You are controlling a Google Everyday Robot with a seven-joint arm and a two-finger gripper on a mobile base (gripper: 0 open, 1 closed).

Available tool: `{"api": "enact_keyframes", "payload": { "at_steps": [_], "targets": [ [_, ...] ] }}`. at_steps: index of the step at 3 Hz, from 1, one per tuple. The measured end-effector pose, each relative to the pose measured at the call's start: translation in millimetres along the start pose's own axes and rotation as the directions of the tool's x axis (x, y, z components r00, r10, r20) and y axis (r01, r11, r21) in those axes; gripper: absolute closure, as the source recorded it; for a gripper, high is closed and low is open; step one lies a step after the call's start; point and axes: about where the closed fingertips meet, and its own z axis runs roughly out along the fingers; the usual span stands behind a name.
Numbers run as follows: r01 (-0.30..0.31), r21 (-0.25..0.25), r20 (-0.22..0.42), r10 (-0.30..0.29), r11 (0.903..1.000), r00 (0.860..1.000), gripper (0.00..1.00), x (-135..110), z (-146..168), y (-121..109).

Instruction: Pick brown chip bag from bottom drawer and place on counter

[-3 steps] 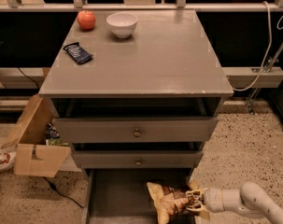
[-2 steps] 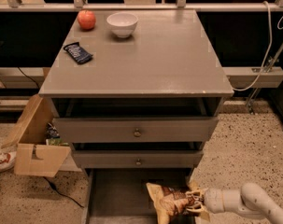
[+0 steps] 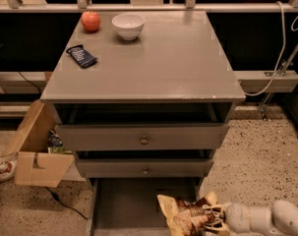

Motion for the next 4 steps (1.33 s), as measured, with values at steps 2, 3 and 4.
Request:
{"api": "enact_keyframes", "payload": {
  "at_steps": [2,3,4],
  "targets": [
    [0.113,0.236,-0.067,-0.100,0.9652,0.993,1.00,-141,-118,-30],
    [0.091,0.354,-0.081,-0.067,0.9308,0.994,1.00,-183,-171,-72],
    [0.092,0.354,-0.081,-0.068,0.9307,0.994,1.00,-184,-171,-73]
  ]
}}
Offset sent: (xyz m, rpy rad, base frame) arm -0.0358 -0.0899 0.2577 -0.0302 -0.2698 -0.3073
